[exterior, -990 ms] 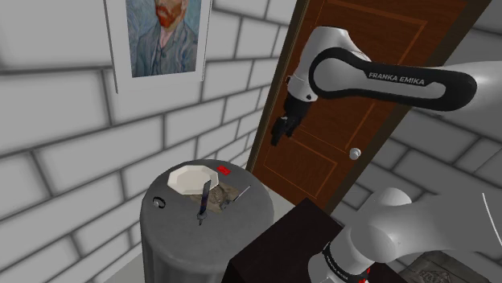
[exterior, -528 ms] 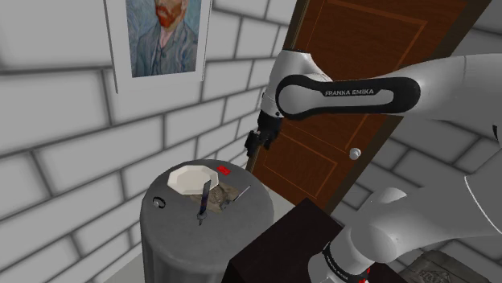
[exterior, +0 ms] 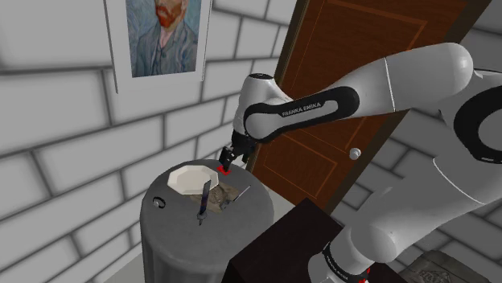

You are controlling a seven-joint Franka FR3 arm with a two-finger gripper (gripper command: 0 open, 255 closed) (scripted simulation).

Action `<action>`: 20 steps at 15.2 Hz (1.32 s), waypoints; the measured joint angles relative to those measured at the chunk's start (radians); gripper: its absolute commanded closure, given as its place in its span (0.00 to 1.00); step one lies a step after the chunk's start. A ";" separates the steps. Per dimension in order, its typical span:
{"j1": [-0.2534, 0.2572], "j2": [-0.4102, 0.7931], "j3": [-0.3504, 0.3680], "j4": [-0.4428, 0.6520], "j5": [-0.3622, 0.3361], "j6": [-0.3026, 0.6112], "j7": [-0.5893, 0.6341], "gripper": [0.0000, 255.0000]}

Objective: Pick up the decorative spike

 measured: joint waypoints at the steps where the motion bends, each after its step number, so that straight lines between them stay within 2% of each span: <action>1: -0.002 0.035 0.007 0.006 -0.009 0.026 0.018 0.00; 5: 0.003 0.210 0.038 0.080 -0.069 0.115 0.127 0.00; 9: 0.024 0.379 0.039 0.178 -0.143 0.172 0.231 0.00; 18: 0.048 0.509 0.016 0.195 -0.207 0.274 0.294 0.00; 19: 0.048 0.513 0.015 0.195 -0.209 0.278 0.295 1.00; 20: 0.049 0.514 0.014 0.195 -0.210 0.280 0.295 1.00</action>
